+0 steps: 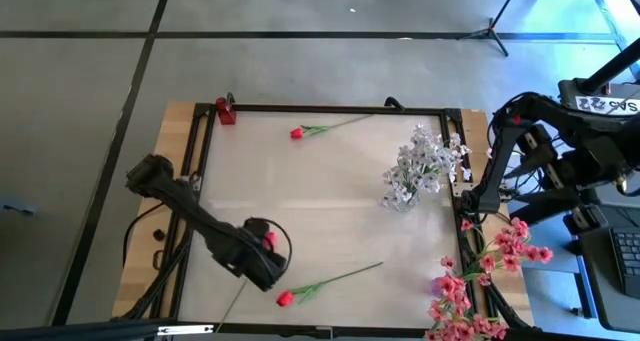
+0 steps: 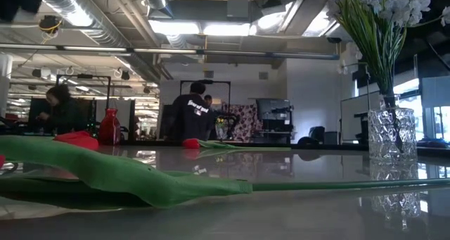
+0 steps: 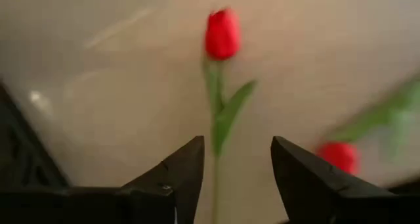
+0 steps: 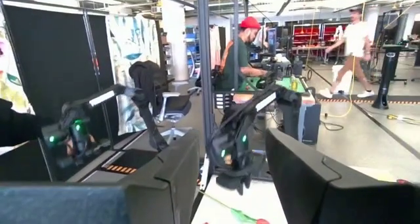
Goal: Sort flowers into vase by color
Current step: Put the middle red tulip into the red vase
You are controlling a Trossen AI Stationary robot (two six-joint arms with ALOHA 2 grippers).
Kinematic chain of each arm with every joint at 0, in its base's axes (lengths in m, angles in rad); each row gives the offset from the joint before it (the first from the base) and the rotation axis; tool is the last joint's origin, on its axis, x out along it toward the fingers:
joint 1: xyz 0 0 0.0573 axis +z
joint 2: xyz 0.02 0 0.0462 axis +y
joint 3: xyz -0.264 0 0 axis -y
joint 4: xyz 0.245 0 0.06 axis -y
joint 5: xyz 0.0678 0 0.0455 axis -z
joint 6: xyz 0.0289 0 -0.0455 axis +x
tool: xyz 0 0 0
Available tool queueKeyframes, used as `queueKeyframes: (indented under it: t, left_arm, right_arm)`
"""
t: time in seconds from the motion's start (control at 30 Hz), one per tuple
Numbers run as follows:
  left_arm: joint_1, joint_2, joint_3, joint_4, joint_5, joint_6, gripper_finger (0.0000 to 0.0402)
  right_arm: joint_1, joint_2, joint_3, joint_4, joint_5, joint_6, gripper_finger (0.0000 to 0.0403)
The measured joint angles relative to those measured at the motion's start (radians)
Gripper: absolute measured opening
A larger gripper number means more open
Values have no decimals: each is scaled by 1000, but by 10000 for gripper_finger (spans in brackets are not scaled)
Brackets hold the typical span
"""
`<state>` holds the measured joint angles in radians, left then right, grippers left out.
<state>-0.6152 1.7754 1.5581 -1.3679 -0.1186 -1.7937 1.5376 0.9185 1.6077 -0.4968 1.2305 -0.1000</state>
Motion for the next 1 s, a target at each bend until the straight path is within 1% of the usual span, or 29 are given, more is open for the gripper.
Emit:
queueKeyframes:
  t: [0.07,0.17,0.2,0.27,0.37,0.47,0.57,0.7,0.8,0.87,1.0]
  left_arm:
    - [4,25,-41,45,45,1,175]
    - [22,32,-133,230,99,10,177]
    - [34,34,-171,246,117,-6,177]
    - [64,35,-242,259,132,-31,177]
    - [101,32,-308,304,137,13,177]
    - [138,32,-354,432,144,79,177]
    - [173,35,-395,419,135,76,174]
    - [198,37,-448,457,147,76,166]
    - [211,37,-463,468,153,77,153]
    - [216,36,-469,477,152,77,138]
    - [216,36,-469,497,153,75,89]
  right_arm:
    - [0,-8,0,2,1,-3,175]
    - [0,-14,0,2,26,-5,175]
    - [0,-14,0,2,36,-5,175]
    - [0,-14,0,2,48,-4,175]
    - [0,-9,0,1,51,22,175]
    - [0,-1,0,1,51,44,175]
    - [0,9,0,-1,51,45,175]
    - [0,22,0,-1,61,46,175]
    - [0,34,0,0,62,47,175]
    - [0,41,0,-1,72,46,175]
    - [0,49,0,-1,143,46,175]
